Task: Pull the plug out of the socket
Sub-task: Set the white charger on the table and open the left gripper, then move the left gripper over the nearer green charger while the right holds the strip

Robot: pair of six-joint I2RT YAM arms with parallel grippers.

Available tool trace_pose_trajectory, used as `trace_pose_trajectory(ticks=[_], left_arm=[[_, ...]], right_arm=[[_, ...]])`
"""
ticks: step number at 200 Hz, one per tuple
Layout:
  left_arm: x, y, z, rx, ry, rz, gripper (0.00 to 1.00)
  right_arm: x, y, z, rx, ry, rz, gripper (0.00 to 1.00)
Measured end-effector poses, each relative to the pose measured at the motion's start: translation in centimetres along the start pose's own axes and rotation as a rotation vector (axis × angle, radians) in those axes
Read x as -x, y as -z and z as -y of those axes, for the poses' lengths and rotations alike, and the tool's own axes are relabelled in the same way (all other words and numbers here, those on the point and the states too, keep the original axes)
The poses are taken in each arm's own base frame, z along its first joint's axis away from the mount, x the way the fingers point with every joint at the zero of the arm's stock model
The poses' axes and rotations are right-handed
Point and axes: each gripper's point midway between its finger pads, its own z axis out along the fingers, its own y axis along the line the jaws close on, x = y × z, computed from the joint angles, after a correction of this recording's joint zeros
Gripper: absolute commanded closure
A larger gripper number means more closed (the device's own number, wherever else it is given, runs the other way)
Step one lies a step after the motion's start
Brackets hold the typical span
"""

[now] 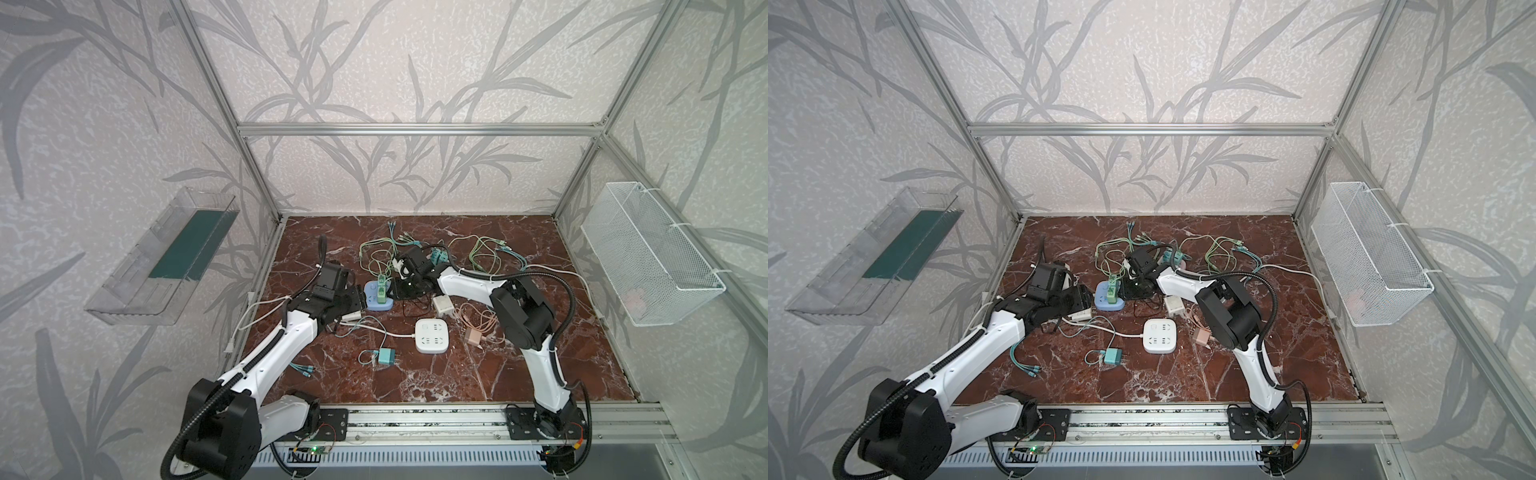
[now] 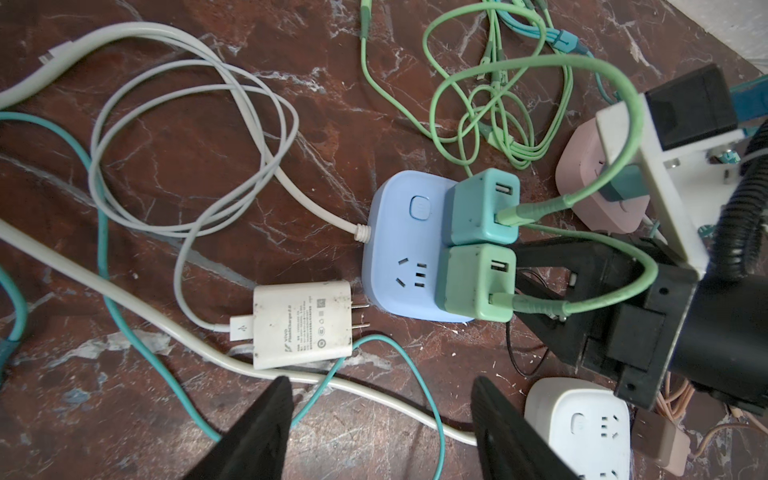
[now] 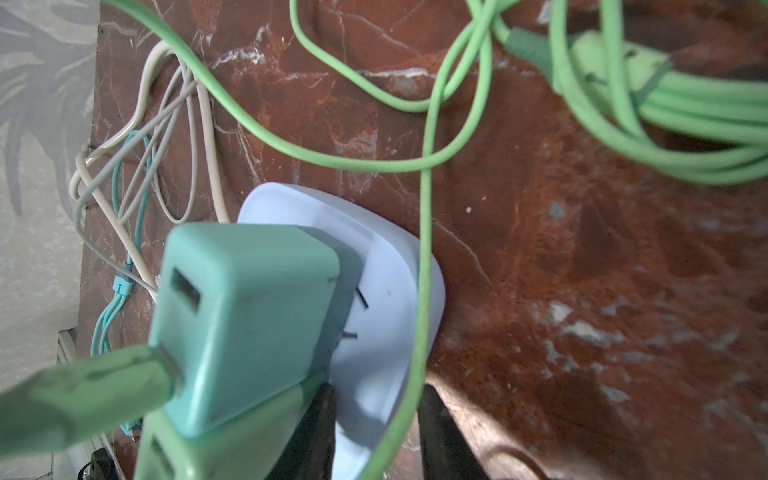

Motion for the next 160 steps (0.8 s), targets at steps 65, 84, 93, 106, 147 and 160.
trace_pose_trajectory(ticks=[65, 84, 93, 106, 147, 160], left_arm=[[-2.2, -2.2, 2.3, -0.012, -0.076, -0.061, 0.32], [-2.2, -2.6, 2.8, -0.007, -0.09, -0.068, 0.33], [-2.1, -2.7, 3.1, -0.004, -0.096, -0.067, 0.34], [-1.9, -3.0, 3.3, 0.003, -0.102, -0.064, 0.36], [-1.3, -4.0, 4.4, 0.015, -0.121, -0.068, 0.41], [-1.3, -4.4, 4.7, 0.019, -0.129, -0.074, 0.41]], right_arm=[[-0.1, 0.1, -0.1, 0.009, -0.005, -0.002, 0.64], [-0.1, 0.1, -0.1, 0.009, -0.005, -0.003, 0.64], [-0.1, 0.1, -0.1, 0.011, -0.005, -0.003, 0.64], [-0.1, 0.1, -0.1, 0.011, -0.006, -0.004, 0.64], [-0.1, 0.1, 0.0, 0.011, -0.009, -0.001, 0.64], [-0.2, 0.2, 0.1, 0.012, -0.01, 0.0, 0.63]])
